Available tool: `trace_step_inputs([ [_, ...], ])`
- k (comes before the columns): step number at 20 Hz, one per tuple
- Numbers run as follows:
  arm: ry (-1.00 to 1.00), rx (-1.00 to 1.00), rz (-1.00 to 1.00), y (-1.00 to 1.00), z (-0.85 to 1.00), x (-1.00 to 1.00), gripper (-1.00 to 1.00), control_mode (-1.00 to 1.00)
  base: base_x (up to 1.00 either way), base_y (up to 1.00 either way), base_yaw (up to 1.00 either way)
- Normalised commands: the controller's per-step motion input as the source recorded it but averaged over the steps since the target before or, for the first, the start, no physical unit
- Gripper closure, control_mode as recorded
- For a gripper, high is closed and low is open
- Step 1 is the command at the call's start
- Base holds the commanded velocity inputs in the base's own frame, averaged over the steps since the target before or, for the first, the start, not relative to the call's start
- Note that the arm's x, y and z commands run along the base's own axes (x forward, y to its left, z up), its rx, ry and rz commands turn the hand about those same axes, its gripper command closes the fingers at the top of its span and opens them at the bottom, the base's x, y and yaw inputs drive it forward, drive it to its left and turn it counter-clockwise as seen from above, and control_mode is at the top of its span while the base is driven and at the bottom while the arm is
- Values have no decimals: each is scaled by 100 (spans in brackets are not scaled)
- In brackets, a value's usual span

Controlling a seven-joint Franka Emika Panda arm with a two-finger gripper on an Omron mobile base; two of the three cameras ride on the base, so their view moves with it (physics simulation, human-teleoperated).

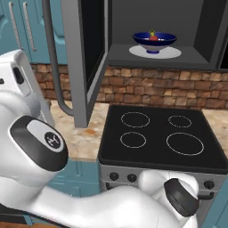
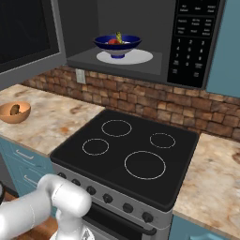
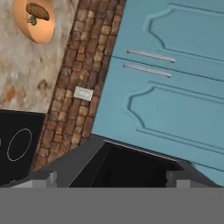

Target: Place the bowl containing the bell pepper and broccoli in the microwave. Close the microwave door and press the start button to microwave the meal.

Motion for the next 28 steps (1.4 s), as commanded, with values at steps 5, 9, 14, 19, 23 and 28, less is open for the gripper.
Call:
trace_step_inputs([
  [5,0,-13,-15,0,-16,67,-100,-100,0,0,0],
  [9,0,-11,-22,-17,-4,34,-100,-100,0,0,0],
  [14,0,-4,-24,-59,0,-1,-100,-100,0,0,0],
  [19,0,-4,-24,-79,5,-10,-100,-100,0,0,0],
  [23,-2,0,-25,-98,10,-21,-100,-100,0,0,0],
  [28,-3,0,-25,-100,11,-12,-100,-100,0,0,0],
])
